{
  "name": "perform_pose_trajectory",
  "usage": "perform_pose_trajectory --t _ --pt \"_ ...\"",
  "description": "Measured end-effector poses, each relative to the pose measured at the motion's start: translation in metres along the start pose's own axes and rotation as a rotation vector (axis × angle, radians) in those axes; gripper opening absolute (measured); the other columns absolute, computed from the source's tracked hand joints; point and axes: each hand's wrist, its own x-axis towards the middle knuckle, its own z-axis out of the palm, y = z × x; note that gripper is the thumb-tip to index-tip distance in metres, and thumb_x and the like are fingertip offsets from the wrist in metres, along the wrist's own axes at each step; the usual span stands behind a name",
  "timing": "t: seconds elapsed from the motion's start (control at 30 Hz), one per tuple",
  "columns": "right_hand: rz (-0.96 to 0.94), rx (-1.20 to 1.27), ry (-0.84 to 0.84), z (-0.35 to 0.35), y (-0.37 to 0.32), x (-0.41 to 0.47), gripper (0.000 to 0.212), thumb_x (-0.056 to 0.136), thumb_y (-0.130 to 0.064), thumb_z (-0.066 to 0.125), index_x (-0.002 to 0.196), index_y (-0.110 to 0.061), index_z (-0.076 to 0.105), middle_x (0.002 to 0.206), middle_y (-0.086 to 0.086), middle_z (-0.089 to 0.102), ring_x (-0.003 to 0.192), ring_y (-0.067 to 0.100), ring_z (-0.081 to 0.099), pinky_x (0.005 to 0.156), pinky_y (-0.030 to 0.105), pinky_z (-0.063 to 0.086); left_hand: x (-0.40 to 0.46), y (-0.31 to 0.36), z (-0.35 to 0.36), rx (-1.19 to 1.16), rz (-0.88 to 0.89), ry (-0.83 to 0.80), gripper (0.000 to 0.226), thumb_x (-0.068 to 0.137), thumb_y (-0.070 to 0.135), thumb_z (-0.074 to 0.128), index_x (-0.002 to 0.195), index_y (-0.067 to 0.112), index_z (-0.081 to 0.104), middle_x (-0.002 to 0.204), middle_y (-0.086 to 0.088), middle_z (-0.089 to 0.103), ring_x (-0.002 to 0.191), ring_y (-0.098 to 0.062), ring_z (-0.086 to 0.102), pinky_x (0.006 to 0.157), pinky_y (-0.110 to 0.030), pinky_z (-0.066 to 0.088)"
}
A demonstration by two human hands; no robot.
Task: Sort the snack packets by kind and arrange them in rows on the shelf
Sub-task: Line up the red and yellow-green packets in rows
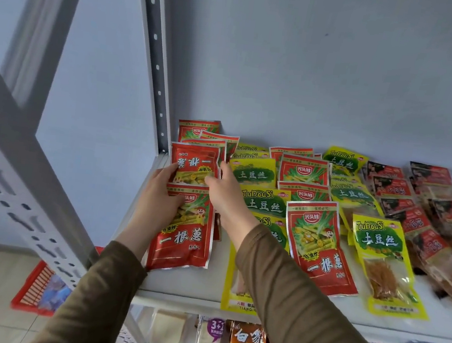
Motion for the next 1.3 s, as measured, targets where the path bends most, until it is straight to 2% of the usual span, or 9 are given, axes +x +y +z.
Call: perform_pose_trajectory --t 0.2,0.37,0.47,0.53,0.67,0.9,1.1,1.2,1.3 --pt "0.011 0.103 0.033 -0.008 0.004 0.013 0.023 0.105 -0.017 0.044 0.126 -0.026 0.045 0.12 0.0 0.062 0.101 0.016 0.067 0.084 0.041 0.061 -0.004 -0.002 -0.005 -0.062 -0.071 -0.109 0.062 0.097 0.017 0.067 0.148 0.04 0.041 0.139 0.007 0.052 0.101 -0.018 0.07 0.077 -0.039 0.063" --pt "0.037 0.124 0.054 -0.003 0.003 0.033 0.026 0.104 -0.015 0.044 0.129 -0.02 0.048 0.115 0.004 0.066 0.095 0.017 0.069 0.07 0.032 0.059 0.021 0.011 -0.005 -0.192 -0.199 -0.003 0.071 0.093 0.042 0.07 0.15 0.04 0.028 0.145 0.0 0.05 0.096 -0.025 0.072 0.075 -0.044 0.064" --pt "0.095 0.153 0.048 -0.001 -0.001 0.043 0.021 0.103 -0.014 0.044 0.121 -0.019 0.054 0.108 0.006 0.07 0.094 0.023 0.071 0.08 0.042 0.061 0.042 0.025 -0.004 -0.294 -0.34 -0.061 0.066 0.098 0.05 0.06 0.152 0.03 0.028 0.126 -0.004 0.066 0.084 -0.021 0.075 0.067 -0.037 0.061" --pt "0.121 0.176 0.041 0.001 -0.004 0.049 0.022 0.102 -0.014 0.047 0.123 -0.02 0.054 0.106 0.006 0.071 0.093 0.024 0.072 0.084 0.046 0.061 0.055 0.032 -0.001 -0.314 -0.358 -0.091 0.048 0.098 0.051 0.058 0.136 0.027 0.041 0.108 0.0 0.071 0.082 -0.02 0.076 0.074 -0.04 0.063" --pt "0.123 0.217 0.038 0.0 -0.007 0.059 0.019 0.101 -0.014 0.05 0.12 -0.017 0.056 0.107 0.007 0.071 0.092 0.024 0.072 0.081 0.042 0.061 0.075 0.038 0.003 -0.389 -0.379 -0.133 0.051 0.095 0.047 0.066 0.137 0.023 0.049 0.109 -0.001 0.074 0.087 -0.023 0.077 0.084 -0.047 0.062" --pt "0.189 0.301 -0.031 0.003 -0.01 0.066 0.025 0.1 -0.017 0.056 0.125 -0.02 0.057 0.108 0.009 0.073 0.091 0.03 0.074 0.084 0.051 0.06 0.085 0.046 0.002 -0.47 -0.42 -0.129 0.061 0.095 0.017 0.07 0.147 0.02 0.038 0.117 -0.008 0.069 0.092 -0.028 0.073 0.072 -0.043 0.062" --pt "0.234 0.407 -0.027 0.003 -0.008 0.069 0.034 0.099 -0.015 0.058 0.132 -0.02 0.049 0.11 0.013 0.07 0.088 0.029 0.072 0.072 0.041 0.061 0.089 0.044 0.003 -0.537 -0.39 -0.105 0.054 0.096 0.01 0.067 0.144 0.022 0.046 0.114 -0.004 0.07 0.095 -0.027 0.073 0.074 -0.042 0.062" --pt "0.237 0.431 -0.023 0.004 -0.008 0.07 0.038 0.099 -0.016 0.058 0.134 -0.023 0.045 0.113 0.013 0.069 0.091 0.029 0.071 0.074 0.041 0.06 0.089 0.044 0.002 -0.566 -0.345 -0.071 0.053 0.095 0.011 0.068 0.142 0.025 0.046 0.112 -0.001 0.07 0.092 -0.025 0.074 0.067 -0.037 0.062" --pt "0.249 0.461 -0.029 0.006 -0.007 0.069 0.035 0.1 -0.018 0.058 0.133 -0.024 0.046 0.112 0.013 0.07 0.092 0.029 0.072 0.078 0.044 0.06 0.089 0.042 0.001 -0.6 -0.316 -0.042 0.056 0.094 0.015 0.071 0.141 0.029 0.044 0.116 0.001 0.069 0.092 -0.024 0.075 0.077 -0.042 0.064"
